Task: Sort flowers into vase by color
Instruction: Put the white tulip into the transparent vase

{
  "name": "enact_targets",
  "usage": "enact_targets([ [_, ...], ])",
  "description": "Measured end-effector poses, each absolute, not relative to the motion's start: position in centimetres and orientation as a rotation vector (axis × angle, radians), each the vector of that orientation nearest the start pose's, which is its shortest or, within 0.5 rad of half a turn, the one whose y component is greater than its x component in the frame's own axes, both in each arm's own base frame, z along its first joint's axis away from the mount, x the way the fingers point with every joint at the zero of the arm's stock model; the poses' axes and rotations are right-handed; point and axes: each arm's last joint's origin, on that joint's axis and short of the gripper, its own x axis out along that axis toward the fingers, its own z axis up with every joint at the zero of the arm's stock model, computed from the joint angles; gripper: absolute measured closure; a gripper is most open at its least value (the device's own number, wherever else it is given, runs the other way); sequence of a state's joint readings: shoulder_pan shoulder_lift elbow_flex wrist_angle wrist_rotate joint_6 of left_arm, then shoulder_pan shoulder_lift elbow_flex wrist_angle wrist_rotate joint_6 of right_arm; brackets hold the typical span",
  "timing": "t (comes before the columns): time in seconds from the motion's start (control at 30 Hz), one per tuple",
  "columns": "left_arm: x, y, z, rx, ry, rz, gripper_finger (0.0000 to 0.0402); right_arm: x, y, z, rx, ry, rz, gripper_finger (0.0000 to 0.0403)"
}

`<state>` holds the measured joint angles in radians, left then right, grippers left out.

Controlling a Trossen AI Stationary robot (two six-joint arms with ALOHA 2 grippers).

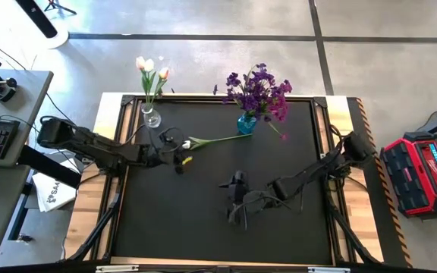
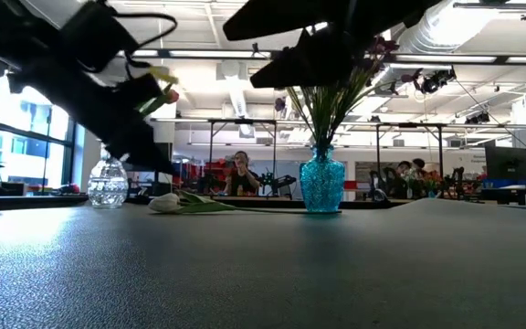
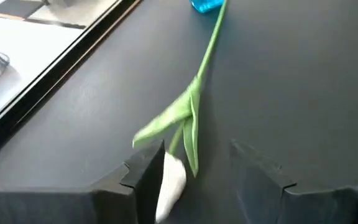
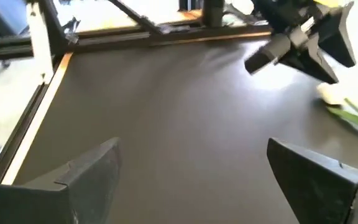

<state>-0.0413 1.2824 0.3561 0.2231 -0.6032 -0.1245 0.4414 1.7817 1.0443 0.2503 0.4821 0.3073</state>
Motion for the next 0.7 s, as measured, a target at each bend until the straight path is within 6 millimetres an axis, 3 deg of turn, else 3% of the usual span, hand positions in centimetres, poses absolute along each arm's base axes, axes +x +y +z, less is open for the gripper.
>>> enact_targets([
  [0.2,22.2,3.0,12.7,0.021,0.620,0.553,0.0207,34.4,14.8,19.1,0.183,0.485,-0.183,0.0029],
  [0.4,23.2,4.4,11.1,0.072,0.692,0.522,0.0204,34.0,14.4,18.3,0.262,0.561,-0.246,0.0029],
  [0.57,24.3,5.2,10.1,0.124,0.762,0.532,0.0209,34.0,14.4,18.3,0.241,0.560,-0.242,0.0029],
  [0.7,25.1,5.7,9.7,0.140,0.792,0.535,0.0236,33.6,14.2,17.8,0.218,0.625,-0.253,0.0029],
])
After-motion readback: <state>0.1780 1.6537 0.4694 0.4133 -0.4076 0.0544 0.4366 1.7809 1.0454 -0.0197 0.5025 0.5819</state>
